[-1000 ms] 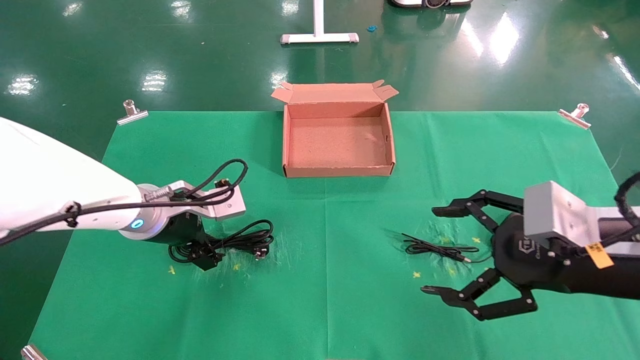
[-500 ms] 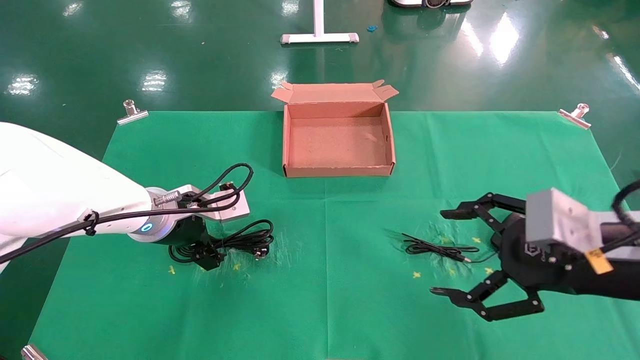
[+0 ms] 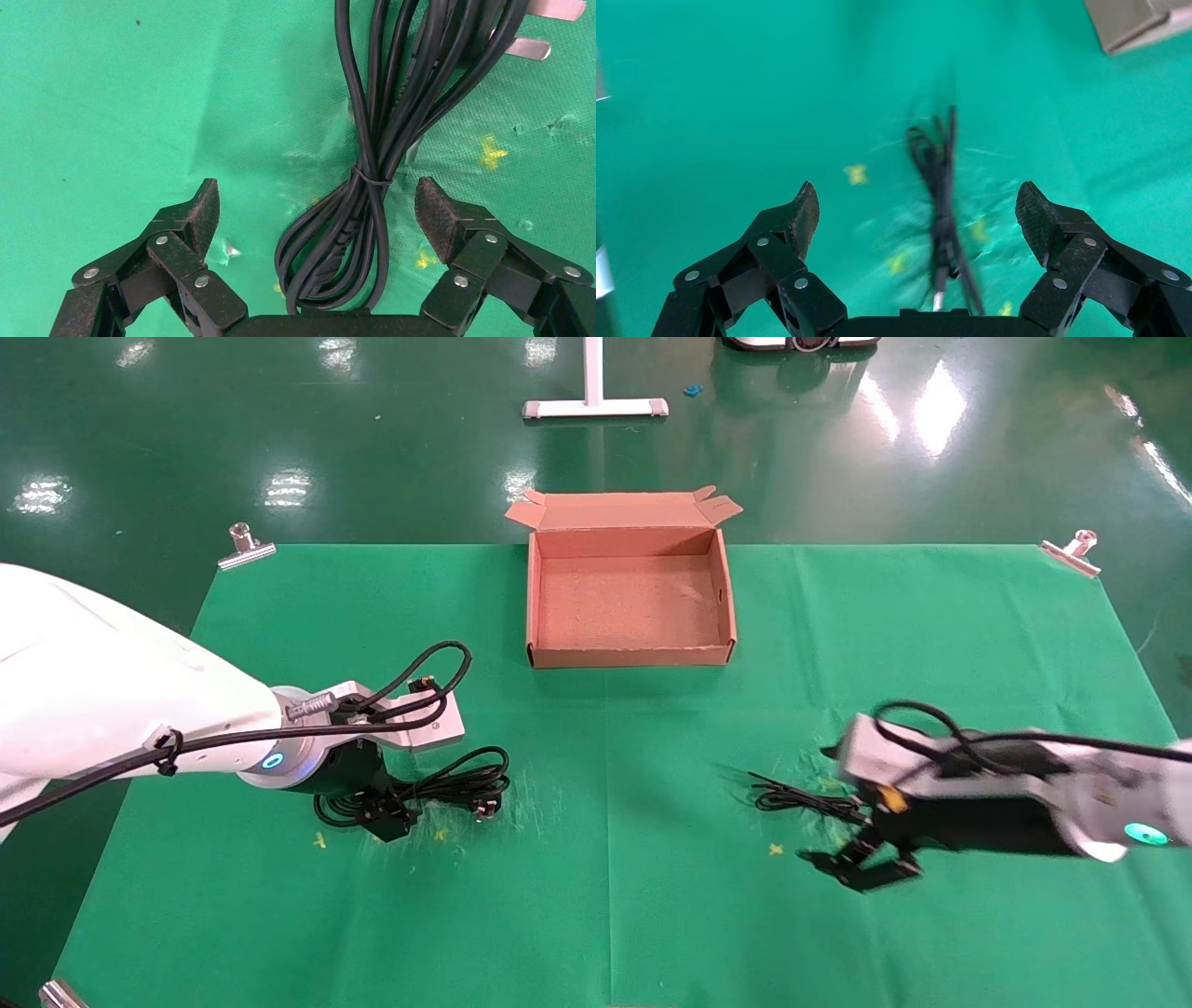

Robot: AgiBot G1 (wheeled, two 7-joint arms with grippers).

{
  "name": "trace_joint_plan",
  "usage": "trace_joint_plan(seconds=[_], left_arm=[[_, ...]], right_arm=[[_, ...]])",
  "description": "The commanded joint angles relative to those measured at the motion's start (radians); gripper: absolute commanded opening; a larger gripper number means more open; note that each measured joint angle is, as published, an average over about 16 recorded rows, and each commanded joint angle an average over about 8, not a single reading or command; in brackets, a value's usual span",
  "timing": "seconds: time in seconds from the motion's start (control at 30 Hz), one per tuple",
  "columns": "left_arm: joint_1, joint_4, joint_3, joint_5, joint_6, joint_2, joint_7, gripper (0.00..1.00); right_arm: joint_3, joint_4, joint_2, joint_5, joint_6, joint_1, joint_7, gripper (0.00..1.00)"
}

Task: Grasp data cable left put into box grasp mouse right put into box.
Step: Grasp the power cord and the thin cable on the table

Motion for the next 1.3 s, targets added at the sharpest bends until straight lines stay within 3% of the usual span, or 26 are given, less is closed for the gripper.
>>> trace_joint_plan(seconds=[0.03,0.53,0.6,0.7,0.73,0.8,0.83,0.87,0.97,1.0,1.3], left_arm=[[0.000,0.000,0.000,0.000,0.000,0.000,0.000,1.00],[-0.001,0.000,0.003,-0.001,-0.001,-0.001,-0.001,1.00],[-0.001,0.000,0.003,-0.002,-0.001,-0.001,-0.001,0.86],[-0.001,0.000,0.003,-0.002,-0.001,-0.001,-0.002,0.49],[-0.001,0.000,0.003,-0.002,-0.002,-0.001,-0.002,0.36],[-0.001,0.000,0.003,-0.002,-0.002,-0.001,-0.002,0.12],[-0.001,0.000,0.003,-0.002,-0.002,-0.001,-0.002,0.05],[-0.001,0.000,0.003,-0.002,-0.002,0.000,-0.002,0.00],[-0.001,0.000,0.003,-0.002,-0.002,-0.001,-0.002,0.00],[-0.001,0.000,0.003,-0.002,-0.002,-0.001,-0.002,0.00],[-0.004,0.017,0.003,-0.004,-0.006,0.004,0.006,0.00]], right_arm=[[-0.019,-0.003,-0.032,-0.058,0.016,0.013,0.060,1.00],[-0.049,-0.027,-0.085,-0.174,0.089,-0.007,0.134,1.00],[-0.049,-0.030,-0.087,-0.184,0.099,-0.011,0.140,1.00],[-0.051,-0.037,-0.092,-0.198,0.112,-0.017,0.154,1.00],[-0.051,-0.038,-0.093,-0.200,0.115,-0.018,0.158,0.92],[-0.051,-0.041,-0.096,-0.203,0.118,-0.020,0.161,0.67],[-0.052,-0.042,-0.097,-0.204,0.120,-0.021,0.163,0.55],[-0.052,-0.043,-0.098,-0.206,0.121,-0.021,0.164,0.42],[-0.051,-0.042,-0.097,-0.204,0.121,-0.021,0.162,0.05],[-0.051,-0.042,-0.097,-0.203,0.120,-0.021,0.161,0.00],[-0.049,-0.041,-0.089,-0.195,0.116,-0.025,0.156,0.00]])
